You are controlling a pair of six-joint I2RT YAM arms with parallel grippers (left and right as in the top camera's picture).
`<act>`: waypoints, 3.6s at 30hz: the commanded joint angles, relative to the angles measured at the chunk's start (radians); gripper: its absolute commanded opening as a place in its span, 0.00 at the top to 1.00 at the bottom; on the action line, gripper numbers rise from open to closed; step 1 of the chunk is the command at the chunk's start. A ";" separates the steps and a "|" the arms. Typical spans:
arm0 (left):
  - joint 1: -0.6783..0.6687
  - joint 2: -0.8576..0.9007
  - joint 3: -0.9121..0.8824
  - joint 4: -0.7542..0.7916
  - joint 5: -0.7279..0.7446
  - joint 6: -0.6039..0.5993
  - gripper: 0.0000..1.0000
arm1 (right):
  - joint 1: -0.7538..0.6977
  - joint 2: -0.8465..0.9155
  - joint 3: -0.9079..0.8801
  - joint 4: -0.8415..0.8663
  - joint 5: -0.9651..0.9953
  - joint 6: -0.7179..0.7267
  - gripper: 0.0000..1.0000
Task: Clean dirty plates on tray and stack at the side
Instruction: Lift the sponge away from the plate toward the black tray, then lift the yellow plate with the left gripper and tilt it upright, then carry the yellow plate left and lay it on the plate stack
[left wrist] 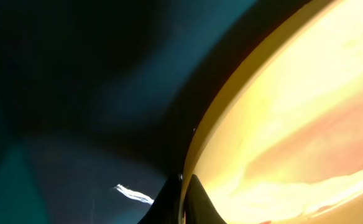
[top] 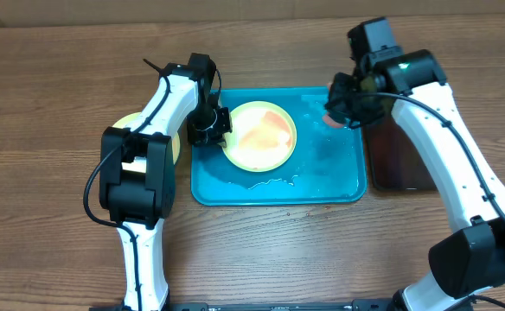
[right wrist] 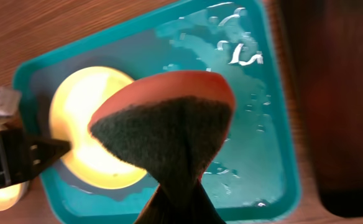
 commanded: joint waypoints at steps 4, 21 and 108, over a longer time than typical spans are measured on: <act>-0.008 -0.172 0.010 -0.009 -0.256 0.029 0.96 | -0.052 -0.026 0.003 -0.069 0.009 -0.076 0.96; -0.305 -0.339 0.010 -0.020 -0.964 -0.064 0.96 | -0.114 -0.026 0.003 0.002 0.009 -0.094 0.96; 0.519 -0.338 -0.026 -0.064 -0.234 -0.079 0.96 | -0.114 -0.026 0.003 0.009 0.002 -0.072 0.96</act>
